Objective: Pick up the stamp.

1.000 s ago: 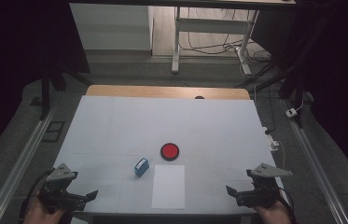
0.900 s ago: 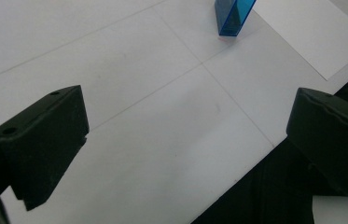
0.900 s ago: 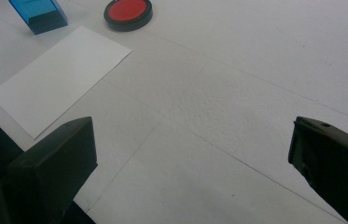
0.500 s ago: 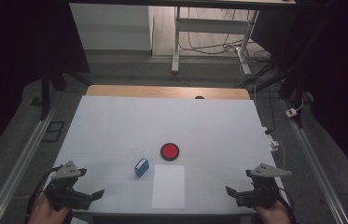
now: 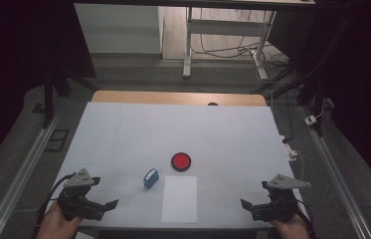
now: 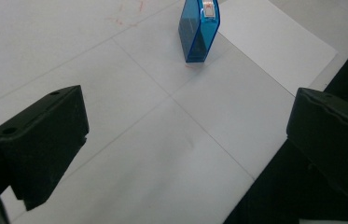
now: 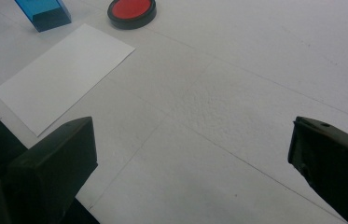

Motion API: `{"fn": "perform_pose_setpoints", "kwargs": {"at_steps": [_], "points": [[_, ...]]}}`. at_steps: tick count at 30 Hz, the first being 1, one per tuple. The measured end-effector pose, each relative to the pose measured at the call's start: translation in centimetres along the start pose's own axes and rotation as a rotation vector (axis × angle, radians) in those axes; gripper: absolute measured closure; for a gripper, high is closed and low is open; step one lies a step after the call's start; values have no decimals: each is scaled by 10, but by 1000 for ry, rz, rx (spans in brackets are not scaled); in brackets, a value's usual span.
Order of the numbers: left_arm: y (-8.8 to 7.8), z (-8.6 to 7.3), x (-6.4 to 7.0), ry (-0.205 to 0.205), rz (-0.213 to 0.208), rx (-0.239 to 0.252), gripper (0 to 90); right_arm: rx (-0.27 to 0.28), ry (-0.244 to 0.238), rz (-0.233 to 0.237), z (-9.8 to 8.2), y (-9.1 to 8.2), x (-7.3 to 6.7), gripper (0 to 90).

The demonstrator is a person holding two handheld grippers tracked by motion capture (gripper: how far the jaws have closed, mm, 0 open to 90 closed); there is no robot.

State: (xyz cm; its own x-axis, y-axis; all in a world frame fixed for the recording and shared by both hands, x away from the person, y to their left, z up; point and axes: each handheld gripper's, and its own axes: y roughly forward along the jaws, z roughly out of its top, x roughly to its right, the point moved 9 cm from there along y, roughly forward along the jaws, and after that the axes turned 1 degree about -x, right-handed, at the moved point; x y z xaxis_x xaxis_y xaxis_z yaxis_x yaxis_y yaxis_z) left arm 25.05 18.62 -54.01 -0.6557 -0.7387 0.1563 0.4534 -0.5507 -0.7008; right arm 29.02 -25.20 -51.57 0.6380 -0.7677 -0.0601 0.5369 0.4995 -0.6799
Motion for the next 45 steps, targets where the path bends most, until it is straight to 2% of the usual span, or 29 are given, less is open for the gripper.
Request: {"fn": "perform_pose_setpoints", "kwargs": {"at_steps": [10,17,26,31,35,45], "points": [[12,12,1,37,8,13,0,-3,4,3,0,0,0,10],[23,23,4,33,-11,17,0,-4,6,5,0,0,0,10],[39,35,4,57,-16,-13,0,-4,5,7,0,1,0,10],[46,40,3,51,-17,-16,0,-4,5,8,0,1,0,10],[51,43,4,56,-35,-26,0,-5,5,8,0,1,0,10],[66,50,3,67,-24,-48,0,-7,5,8,0,1,0,10]]}}
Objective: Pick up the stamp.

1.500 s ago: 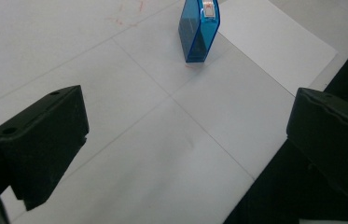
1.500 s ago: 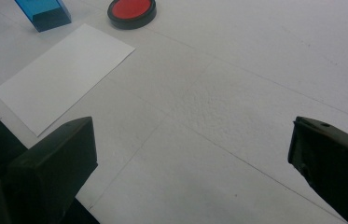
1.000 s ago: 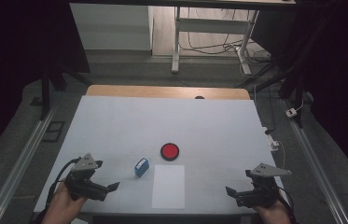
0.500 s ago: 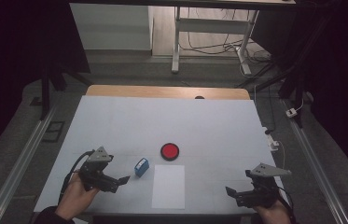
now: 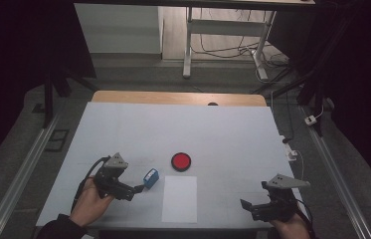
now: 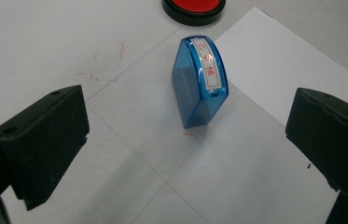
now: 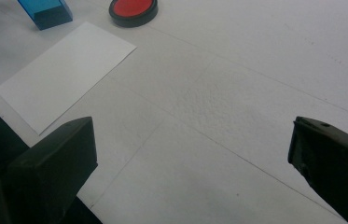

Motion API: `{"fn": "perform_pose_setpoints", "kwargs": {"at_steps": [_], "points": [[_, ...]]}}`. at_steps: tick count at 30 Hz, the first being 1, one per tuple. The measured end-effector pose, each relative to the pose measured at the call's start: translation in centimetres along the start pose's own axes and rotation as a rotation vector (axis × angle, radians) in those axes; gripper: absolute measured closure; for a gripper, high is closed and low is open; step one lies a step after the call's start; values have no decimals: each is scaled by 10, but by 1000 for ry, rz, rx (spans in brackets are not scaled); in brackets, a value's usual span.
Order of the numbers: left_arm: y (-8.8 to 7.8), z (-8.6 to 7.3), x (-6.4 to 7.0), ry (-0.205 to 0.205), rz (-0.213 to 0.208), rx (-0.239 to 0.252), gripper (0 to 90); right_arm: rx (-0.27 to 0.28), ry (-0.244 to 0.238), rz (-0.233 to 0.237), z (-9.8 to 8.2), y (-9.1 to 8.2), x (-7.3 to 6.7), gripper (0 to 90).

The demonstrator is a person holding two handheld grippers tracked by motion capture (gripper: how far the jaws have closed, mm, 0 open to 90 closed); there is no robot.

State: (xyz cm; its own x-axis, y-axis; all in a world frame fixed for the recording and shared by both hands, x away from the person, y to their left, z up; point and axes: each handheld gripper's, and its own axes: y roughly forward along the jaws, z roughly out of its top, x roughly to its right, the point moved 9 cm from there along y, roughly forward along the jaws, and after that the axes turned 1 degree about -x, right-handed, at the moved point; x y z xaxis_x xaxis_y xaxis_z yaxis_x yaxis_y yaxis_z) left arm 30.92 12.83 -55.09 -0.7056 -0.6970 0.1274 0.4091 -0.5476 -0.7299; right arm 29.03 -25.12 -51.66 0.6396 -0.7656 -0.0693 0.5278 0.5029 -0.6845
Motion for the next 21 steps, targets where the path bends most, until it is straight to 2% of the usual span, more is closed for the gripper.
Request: {"fn": "perform_pose_setpoints", "kwargs": {"at_steps": [8,12,21], "points": [[12,9,-3,9,16,-10,0,-2,-4,1,0,0,0,10],[21,15,-5,30,31,-28,2,-2,-5,1,0,0,0,10],[37,20,-5,74,32,-68,0,-4,-7,3,0,0,0,10]]}}
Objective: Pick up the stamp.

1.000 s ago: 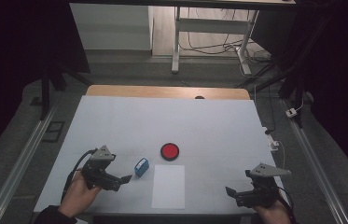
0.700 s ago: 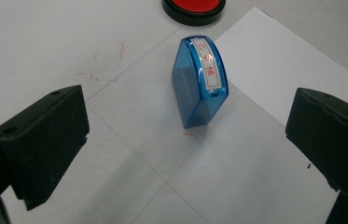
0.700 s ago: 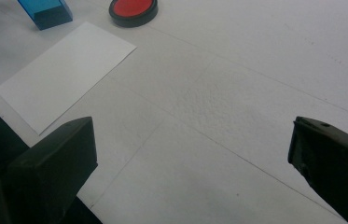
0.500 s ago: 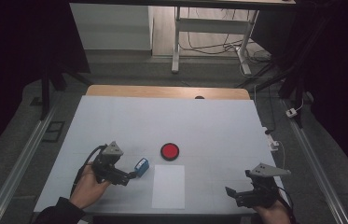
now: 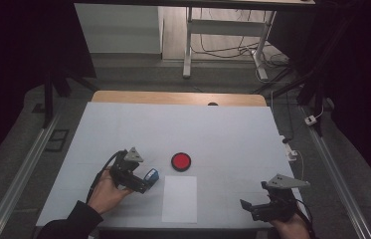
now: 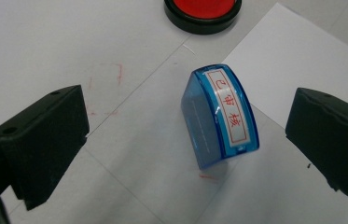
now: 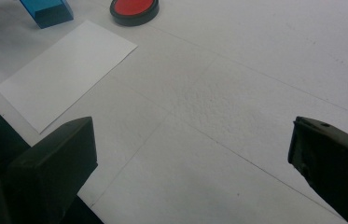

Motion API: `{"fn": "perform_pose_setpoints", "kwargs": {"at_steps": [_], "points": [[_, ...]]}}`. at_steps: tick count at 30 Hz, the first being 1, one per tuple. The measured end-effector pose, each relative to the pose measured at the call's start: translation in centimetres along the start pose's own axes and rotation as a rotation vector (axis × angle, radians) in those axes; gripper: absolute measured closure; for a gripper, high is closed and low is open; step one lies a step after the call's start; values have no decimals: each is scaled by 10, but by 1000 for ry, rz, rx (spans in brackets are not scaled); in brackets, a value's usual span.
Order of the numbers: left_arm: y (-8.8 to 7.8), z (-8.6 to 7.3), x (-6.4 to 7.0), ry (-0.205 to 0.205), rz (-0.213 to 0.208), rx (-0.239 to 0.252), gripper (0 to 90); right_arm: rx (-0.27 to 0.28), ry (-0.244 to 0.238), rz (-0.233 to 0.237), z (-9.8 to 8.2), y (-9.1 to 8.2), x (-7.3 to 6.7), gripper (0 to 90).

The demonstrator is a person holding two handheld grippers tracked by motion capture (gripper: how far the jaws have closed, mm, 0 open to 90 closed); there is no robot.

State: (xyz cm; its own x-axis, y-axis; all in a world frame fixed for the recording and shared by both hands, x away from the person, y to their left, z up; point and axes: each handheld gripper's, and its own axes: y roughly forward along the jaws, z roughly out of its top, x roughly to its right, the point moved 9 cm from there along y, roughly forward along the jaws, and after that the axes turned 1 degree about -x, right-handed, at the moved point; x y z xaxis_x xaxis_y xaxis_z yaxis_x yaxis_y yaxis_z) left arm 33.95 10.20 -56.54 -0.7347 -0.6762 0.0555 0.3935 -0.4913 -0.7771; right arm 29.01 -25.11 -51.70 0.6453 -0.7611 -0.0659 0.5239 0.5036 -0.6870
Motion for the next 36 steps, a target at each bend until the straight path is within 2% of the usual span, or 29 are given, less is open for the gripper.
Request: {"fn": "perform_pose_setpoints", "kwargs": {"at_steps": [5,12,14,19,20,24,27,33,36], "points": [[11,-6,3,34,13,-40,1,-1,-4,2,0,0,0,10],[12,-4,4,55,38,-41,53,-4,-8,1,0,0,-1,10],[11,-2,7,65,27,-43,155,-6,-7,2,0,0,-1,10],[10,1,10,70,23,-49,314,-7,-8,2,0,1,-1,10],[10,2,10,67,21,-48,314,-7,-8,2,0,1,-1,10],[8,4,11,42,22,-53,474,-7,-9,3,0,0,-1,10],[8,4,12,25,7,-59,533,-7,-11,3,0,0,-1,10],[6,5,14,4,-1,-61,587,-8,-11,4,-1,0,-1,10],[5,4,14,-8,2,-68,689,-8,-11,4,0,0,-1,10]]}}
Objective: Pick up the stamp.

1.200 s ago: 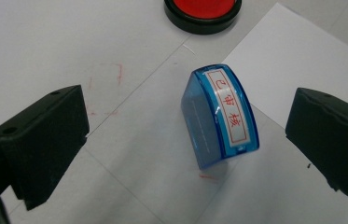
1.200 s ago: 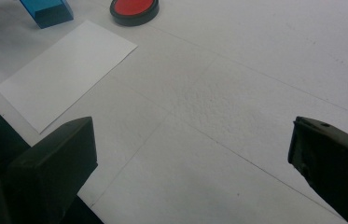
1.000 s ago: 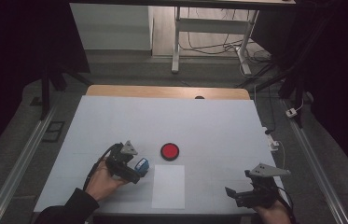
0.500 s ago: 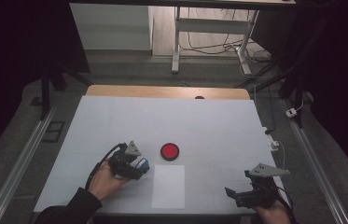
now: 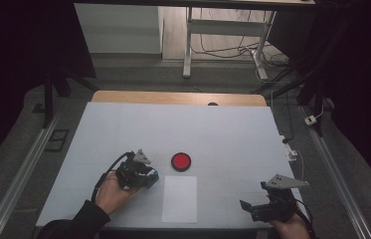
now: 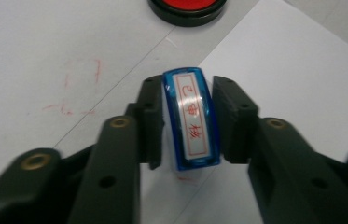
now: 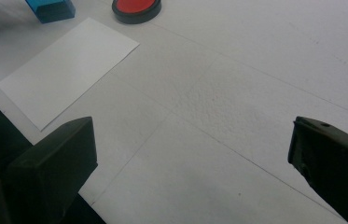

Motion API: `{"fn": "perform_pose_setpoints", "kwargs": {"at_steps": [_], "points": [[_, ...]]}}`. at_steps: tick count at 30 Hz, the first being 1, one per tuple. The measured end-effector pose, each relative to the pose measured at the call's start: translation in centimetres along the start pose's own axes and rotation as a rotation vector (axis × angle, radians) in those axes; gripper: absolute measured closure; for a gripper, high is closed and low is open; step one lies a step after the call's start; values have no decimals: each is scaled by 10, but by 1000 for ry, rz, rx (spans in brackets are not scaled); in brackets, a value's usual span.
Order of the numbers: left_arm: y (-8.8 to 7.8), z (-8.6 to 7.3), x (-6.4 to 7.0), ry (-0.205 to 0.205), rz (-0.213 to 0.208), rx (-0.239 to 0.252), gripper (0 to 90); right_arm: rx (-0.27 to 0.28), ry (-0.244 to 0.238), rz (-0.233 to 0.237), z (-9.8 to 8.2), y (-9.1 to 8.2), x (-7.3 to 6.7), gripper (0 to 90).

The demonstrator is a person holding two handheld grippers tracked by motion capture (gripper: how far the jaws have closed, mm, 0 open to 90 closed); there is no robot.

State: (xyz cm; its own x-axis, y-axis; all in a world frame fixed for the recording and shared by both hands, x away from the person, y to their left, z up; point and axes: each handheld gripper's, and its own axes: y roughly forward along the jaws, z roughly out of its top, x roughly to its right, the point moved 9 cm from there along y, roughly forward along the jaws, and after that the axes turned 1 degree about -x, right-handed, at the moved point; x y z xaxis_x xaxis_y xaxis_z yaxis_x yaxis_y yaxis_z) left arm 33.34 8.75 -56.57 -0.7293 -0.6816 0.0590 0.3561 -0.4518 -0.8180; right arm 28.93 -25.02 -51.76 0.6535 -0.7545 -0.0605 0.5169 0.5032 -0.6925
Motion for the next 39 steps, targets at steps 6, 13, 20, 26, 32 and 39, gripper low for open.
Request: {"fn": "perform_pose_setpoints", "kwargs": {"at_steps": [6,13,20,26,32,39], "points": [[-1,-1,-1,-6,10,-3,704,1,0,0,0,0,0,10],[-8,1,-1,-8,1,10,706,2,3,0,0,0,0,10],[-19,6,2,7,-11,31,706,2,3,-1,0,0,0,10],[-25,11,5,-2,-41,56,706,1,6,5,0,0,0,10],[-34,18,11,42,-64,63,706,3,5,7,0,0,0,10],[-40,29,13,76,-86,91,705,5,5,6,0,-1,0,10]]}}
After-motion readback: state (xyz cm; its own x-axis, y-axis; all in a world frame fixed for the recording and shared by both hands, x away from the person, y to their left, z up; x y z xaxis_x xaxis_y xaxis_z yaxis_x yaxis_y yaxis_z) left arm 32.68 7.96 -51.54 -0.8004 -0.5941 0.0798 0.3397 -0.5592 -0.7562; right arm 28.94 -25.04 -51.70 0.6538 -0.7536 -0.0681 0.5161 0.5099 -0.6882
